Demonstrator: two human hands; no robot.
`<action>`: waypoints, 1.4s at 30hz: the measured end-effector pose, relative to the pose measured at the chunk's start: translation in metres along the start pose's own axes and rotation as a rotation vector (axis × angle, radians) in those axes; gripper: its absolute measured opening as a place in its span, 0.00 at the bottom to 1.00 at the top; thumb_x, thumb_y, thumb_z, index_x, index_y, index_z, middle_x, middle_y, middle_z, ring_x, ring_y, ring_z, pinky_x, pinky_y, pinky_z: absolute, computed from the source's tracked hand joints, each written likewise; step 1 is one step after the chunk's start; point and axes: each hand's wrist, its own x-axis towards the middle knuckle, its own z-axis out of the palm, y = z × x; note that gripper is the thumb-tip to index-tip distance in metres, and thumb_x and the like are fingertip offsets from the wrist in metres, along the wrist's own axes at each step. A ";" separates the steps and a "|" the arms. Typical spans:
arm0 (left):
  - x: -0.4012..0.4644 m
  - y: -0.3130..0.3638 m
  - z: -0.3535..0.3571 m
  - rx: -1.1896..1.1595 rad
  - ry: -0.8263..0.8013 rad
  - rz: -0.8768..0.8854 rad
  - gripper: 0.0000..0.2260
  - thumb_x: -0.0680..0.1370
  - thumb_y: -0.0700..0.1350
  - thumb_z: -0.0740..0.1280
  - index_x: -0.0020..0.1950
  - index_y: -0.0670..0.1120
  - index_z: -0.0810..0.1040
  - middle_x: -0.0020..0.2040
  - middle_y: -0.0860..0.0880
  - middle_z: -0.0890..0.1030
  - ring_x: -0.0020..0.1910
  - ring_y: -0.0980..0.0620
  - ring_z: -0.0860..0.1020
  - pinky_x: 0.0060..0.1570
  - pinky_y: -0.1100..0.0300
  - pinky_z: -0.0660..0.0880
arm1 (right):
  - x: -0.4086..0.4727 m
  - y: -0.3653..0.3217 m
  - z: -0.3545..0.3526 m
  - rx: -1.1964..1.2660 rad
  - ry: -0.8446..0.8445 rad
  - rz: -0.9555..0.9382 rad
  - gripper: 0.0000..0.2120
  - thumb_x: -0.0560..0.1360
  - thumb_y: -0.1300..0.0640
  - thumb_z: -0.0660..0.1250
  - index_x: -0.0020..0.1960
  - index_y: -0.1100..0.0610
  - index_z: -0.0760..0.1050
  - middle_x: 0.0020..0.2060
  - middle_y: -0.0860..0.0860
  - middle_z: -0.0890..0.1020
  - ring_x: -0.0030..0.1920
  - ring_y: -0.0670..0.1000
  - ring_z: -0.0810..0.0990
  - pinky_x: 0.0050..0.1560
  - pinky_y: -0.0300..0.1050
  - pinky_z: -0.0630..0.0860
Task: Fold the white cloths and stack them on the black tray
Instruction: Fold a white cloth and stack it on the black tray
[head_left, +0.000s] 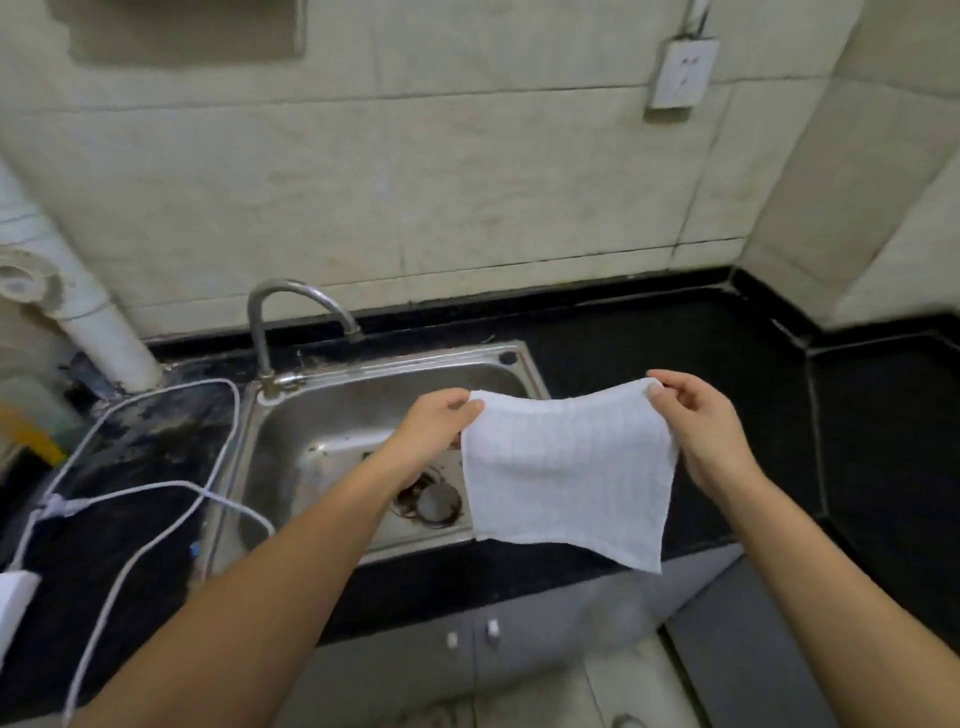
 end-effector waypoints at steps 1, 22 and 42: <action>0.009 0.008 0.026 -0.009 -0.046 0.014 0.12 0.79 0.48 0.63 0.48 0.38 0.77 0.42 0.45 0.79 0.43 0.47 0.77 0.43 0.54 0.72 | 0.006 0.008 -0.028 -0.002 0.005 0.022 0.14 0.77 0.56 0.65 0.62 0.54 0.75 0.52 0.50 0.81 0.53 0.49 0.80 0.52 0.45 0.76; 0.176 0.073 0.291 0.008 0.169 -0.126 0.08 0.79 0.43 0.63 0.50 0.41 0.80 0.46 0.45 0.80 0.45 0.51 0.77 0.42 0.63 0.73 | 0.233 0.116 -0.231 -0.192 -0.067 0.253 0.04 0.76 0.60 0.64 0.47 0.54 0.77 0.44 0.51 0.81 0.46 0.49 0.79 0.46 0.44 0.75; 0.150 -0.008 0.319 0.585 -0.030 -0.064 0.07 0.77 0.38 0.63 0.48 0.50 0.77 0.44 0.55 0.73 0.48 0.53 0.72 0.50 0.58 0.71 | 0.187 0.215 -0.248 -0.736 -0.384 0.049 0.09 0.76 0.65 0.65 0.50 0.54 0.80 0.48 0.46 0.74 0.53 0.48 0.72 0.55 0.38 0.66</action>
